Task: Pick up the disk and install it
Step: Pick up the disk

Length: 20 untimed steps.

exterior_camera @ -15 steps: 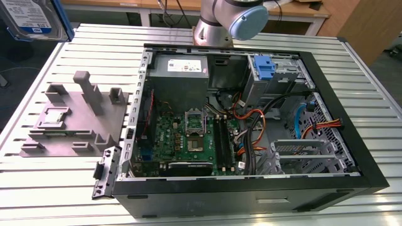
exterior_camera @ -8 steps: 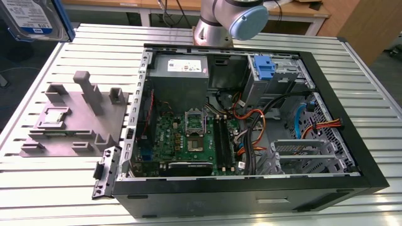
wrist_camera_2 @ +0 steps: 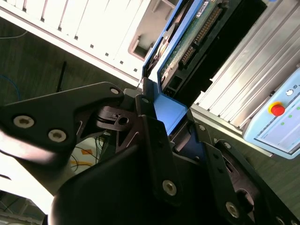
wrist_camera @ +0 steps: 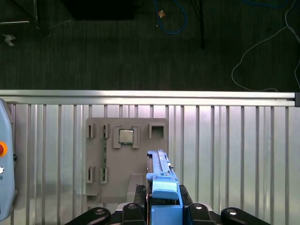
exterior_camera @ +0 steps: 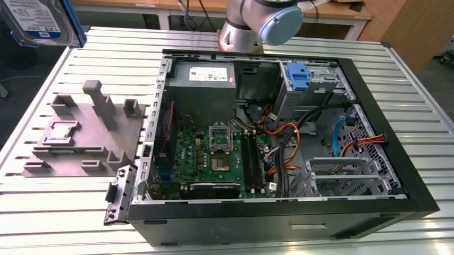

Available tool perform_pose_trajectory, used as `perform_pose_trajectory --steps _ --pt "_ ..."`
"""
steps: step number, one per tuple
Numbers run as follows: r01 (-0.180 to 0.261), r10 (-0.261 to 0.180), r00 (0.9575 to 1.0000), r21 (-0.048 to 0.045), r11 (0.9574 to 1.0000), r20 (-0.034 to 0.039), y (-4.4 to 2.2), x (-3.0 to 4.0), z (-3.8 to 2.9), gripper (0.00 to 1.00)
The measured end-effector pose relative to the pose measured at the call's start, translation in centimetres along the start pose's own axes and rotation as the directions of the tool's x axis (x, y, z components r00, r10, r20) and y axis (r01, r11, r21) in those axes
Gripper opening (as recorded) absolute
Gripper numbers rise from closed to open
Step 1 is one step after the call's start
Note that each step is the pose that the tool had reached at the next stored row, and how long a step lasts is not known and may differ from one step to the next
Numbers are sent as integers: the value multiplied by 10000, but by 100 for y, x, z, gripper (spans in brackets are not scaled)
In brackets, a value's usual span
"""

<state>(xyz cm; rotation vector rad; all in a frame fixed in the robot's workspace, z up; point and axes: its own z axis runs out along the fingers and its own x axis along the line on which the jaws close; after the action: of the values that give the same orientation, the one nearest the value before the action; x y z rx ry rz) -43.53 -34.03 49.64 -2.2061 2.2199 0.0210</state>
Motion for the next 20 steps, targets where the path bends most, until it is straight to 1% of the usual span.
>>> perform_pose_trajectory --steps 1,20 --pt "0 0 10000 -1 10000 -1 -14 0 -1 36" --pt "0 0 10000 -1 10000 0 -32 0 0 36"
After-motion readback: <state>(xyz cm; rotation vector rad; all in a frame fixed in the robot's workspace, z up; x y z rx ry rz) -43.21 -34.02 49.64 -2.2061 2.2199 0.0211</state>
